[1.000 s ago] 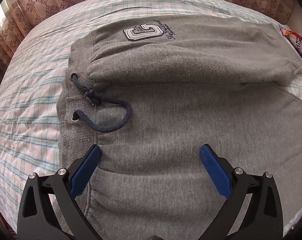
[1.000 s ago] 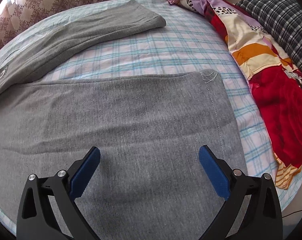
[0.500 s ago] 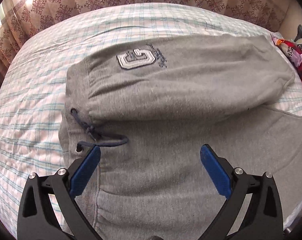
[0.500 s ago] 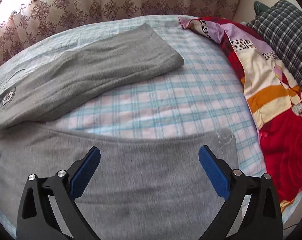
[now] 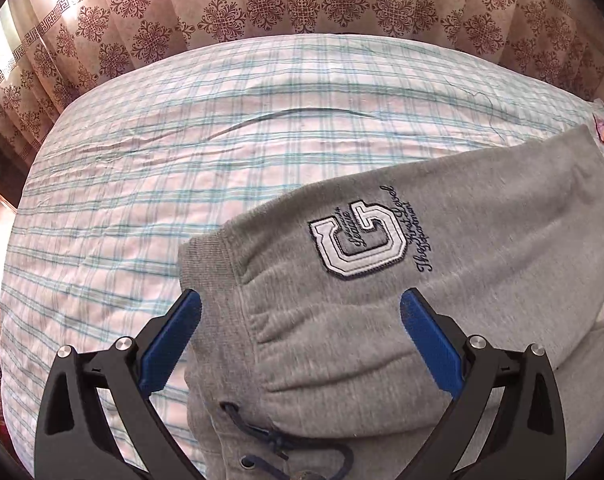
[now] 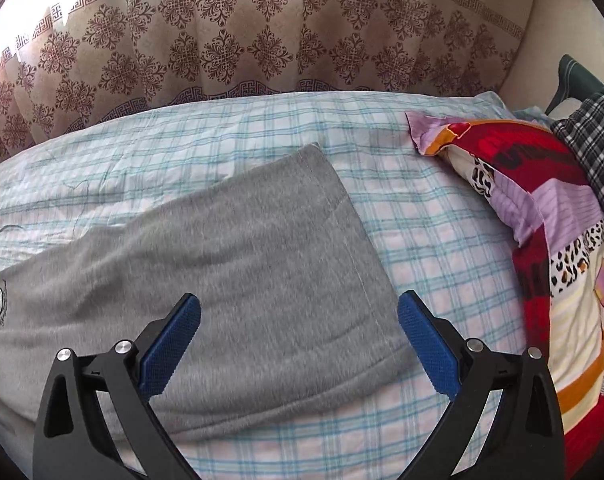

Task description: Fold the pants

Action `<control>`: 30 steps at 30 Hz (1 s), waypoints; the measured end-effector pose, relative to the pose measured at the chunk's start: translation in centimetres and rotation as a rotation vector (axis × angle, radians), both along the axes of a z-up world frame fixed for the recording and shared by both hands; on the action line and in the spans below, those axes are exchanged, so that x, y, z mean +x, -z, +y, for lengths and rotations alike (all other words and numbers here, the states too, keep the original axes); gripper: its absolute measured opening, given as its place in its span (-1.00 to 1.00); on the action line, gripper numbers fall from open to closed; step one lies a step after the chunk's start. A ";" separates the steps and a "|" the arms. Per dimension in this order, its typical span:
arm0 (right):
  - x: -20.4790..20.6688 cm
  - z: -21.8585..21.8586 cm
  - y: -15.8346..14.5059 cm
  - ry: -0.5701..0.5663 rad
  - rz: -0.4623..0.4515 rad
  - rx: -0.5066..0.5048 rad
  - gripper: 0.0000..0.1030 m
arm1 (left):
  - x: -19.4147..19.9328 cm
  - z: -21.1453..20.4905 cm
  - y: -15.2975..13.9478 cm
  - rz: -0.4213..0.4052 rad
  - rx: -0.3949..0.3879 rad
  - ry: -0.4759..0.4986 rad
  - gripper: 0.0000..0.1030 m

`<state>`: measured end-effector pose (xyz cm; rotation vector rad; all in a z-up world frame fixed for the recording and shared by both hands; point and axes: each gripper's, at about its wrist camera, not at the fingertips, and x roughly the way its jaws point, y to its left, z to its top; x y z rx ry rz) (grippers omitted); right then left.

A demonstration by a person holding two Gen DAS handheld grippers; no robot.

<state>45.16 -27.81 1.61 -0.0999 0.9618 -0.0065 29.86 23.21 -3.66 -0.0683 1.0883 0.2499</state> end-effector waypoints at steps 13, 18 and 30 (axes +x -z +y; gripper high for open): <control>12.0 -2.2 5.0 0.070 0.018 0.108 0.90 | 4.2 4.5 3.5 0.051 -0.038 -0.030 0.96; 14.1 -1.4 6.7 0.053 0.044 0.133 0.82 | 4.6 5.2 4.5 0.061 -0.057 -0.015 0.96; 12.9 -3.2 6.3 0.052 0.019 0.208 -0.77 | 7.0 6.5 6.1 0.101 -0.089 0.079 0.96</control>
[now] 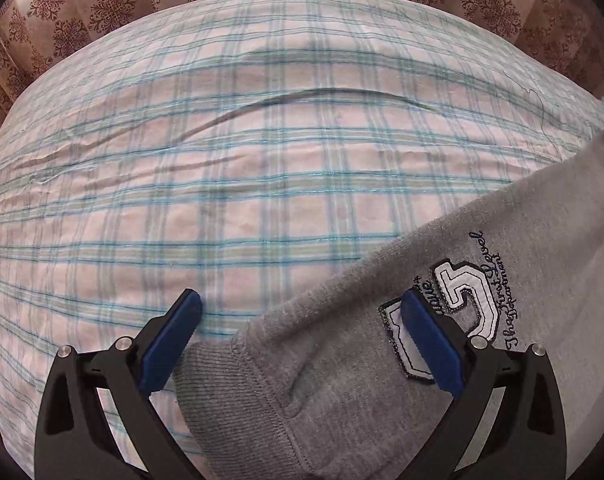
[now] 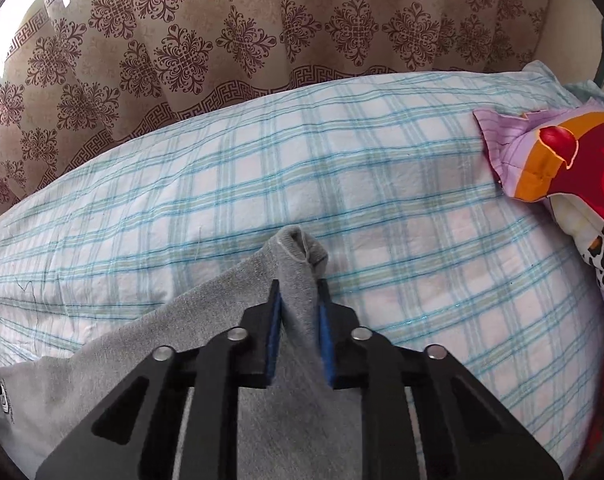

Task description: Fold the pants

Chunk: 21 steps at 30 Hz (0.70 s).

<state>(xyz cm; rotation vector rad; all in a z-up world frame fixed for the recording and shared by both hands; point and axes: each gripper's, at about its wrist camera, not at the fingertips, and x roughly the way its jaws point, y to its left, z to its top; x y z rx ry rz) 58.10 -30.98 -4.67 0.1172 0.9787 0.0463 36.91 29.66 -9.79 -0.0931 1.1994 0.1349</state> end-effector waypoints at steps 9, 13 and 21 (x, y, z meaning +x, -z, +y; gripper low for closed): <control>-4.8 -1.6 -5.3 0.013 -0.102 0.050 -0.84 | 0.5 -4.3 -2.1 -0.027 0.047 0.105 -0.85; -7.7 -2.1 -8.3 0.007 -0.153 0.071 -0.84 | -1.1 -4.4 -4.3 -0.085 0.025 0.084 -0.89; -13.4 -4.3 -12.8 0.039 -0.233 0.116 -0.84 | -8.3 -4.0 -10.3 -0.227 0.011 0.064 -0.89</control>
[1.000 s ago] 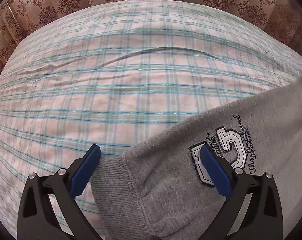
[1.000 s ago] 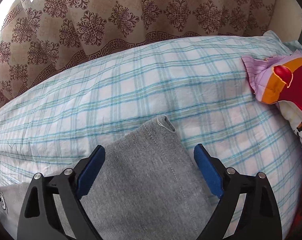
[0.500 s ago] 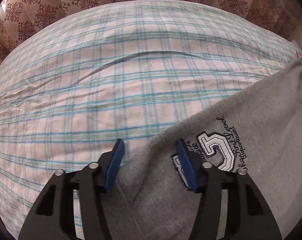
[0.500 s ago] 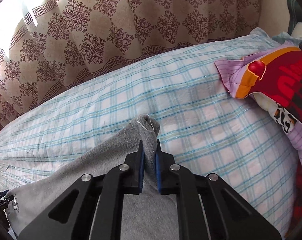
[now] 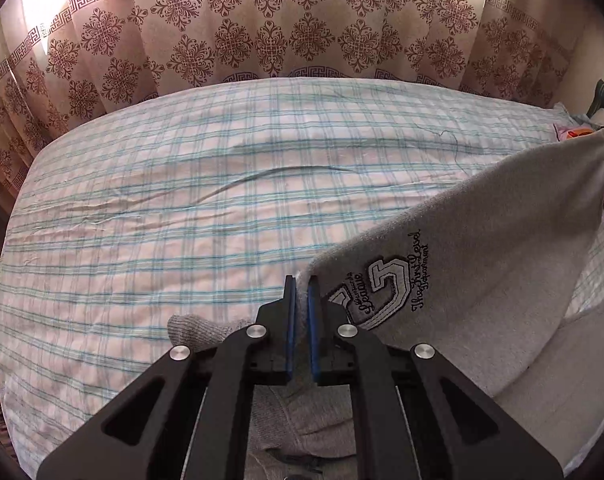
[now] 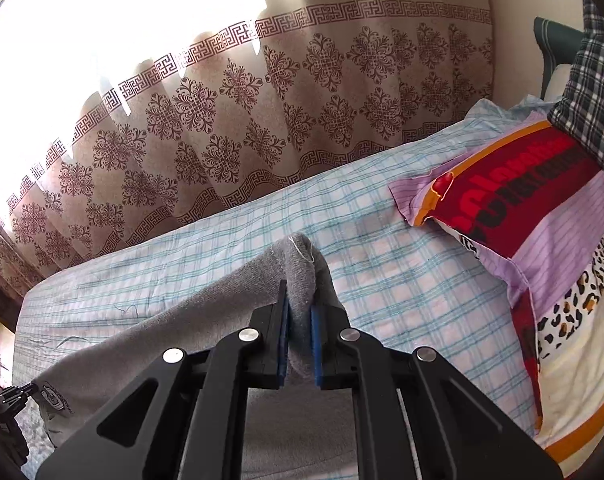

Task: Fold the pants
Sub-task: 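Close the left gripper on the waistband while the right gripper grasps the hem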

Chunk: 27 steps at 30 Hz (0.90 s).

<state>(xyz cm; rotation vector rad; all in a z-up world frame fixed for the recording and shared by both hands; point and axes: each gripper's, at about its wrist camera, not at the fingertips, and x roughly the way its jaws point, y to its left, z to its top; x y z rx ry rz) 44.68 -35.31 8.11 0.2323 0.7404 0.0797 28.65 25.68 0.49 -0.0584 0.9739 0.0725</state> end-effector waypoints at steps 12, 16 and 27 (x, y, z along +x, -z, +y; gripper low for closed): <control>-10.7 -4.8 -3.1 0.022 -0.082 0.078 -0.84 | -11.0 -2.5 -7.5 -0.148 -0.005 0.030 -0.89; -15.3 -6.6 -3.2 0.025 -0.109 0.111 -0.84 | -14.8 -3.6 -7.6 -0.148 -0.011 0.051 -0.89; -26.3 -11.7 0.9 0.053 -0.099 0.194 -0.84 | -23.8 -6.6 -3.8 -0.095 -0.057 0.150 -0.89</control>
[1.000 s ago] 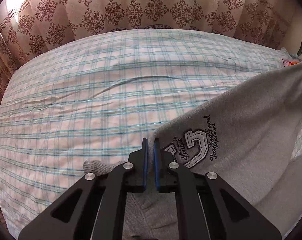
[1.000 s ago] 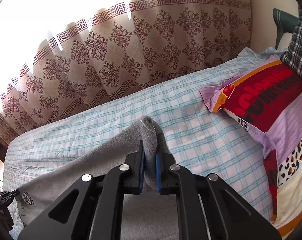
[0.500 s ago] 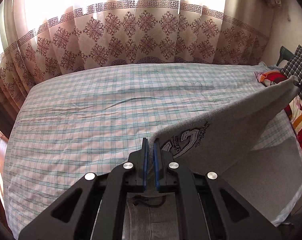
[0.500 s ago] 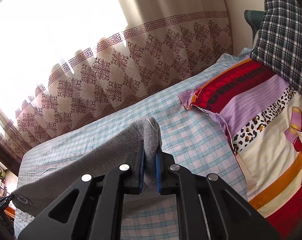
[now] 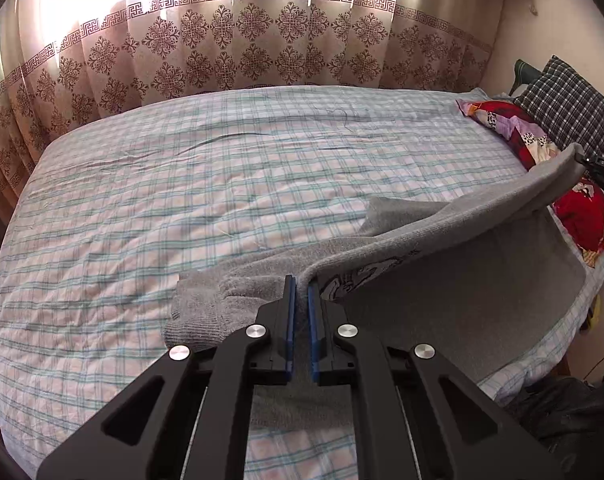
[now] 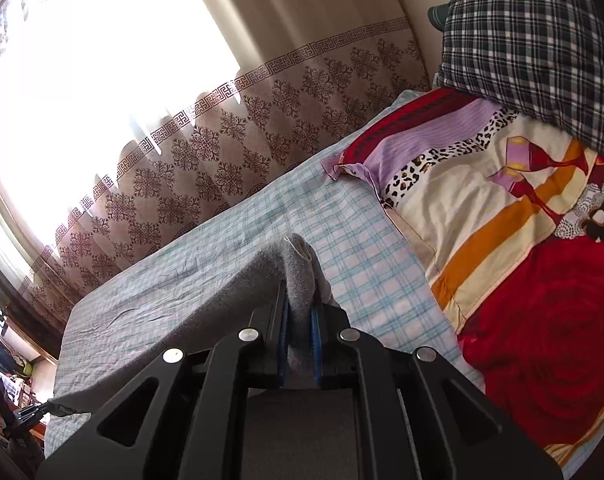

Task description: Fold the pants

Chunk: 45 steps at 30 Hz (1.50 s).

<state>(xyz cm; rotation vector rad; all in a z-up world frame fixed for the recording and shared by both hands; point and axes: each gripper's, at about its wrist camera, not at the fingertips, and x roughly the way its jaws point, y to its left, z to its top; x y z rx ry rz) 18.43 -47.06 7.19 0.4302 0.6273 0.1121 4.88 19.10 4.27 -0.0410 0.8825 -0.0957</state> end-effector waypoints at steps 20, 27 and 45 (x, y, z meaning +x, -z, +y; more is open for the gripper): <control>-13.0 -3.5 7.2 -0.044 0.099 0.041 -0.72 | -5.4 -2.4 6.7 0.126 0.086 0.076 -0.87; -14.9 -4.9 8.6 0.008 0.149 0.044 -0.51 | -5.7 -2.4 7.5 0.145 0.095 0.080 -0.85; -16.4 -3.5 10.8 -0.052 0.235 0.446 -0.06 | -6.3 -2.7 6.3 0.128 0.100 0.120 -0.37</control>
